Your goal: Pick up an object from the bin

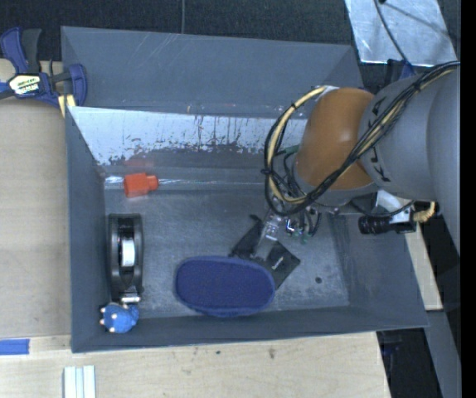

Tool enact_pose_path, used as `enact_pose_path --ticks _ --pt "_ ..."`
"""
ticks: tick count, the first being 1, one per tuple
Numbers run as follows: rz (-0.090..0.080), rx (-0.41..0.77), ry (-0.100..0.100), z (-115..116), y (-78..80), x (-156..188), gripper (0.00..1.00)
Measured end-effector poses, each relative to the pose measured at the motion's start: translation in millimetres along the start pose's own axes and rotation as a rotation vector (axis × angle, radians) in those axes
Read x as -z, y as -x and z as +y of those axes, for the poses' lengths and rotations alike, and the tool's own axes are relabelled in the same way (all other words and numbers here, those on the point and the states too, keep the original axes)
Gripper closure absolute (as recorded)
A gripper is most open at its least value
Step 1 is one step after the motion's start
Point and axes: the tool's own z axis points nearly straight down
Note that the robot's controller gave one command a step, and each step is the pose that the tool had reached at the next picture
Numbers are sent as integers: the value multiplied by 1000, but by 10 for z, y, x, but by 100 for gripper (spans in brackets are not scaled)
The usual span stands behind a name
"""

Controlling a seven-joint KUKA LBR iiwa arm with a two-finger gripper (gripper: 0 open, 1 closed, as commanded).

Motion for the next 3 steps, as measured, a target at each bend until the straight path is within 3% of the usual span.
enact_pose_path --ticks 1,2,3 --pt "-1 -185 0 -136 21 -340 0" --pt "-2 -181 0 -135 26 -336 0" --pt "-5 -182 1 -138 39 -325 100"
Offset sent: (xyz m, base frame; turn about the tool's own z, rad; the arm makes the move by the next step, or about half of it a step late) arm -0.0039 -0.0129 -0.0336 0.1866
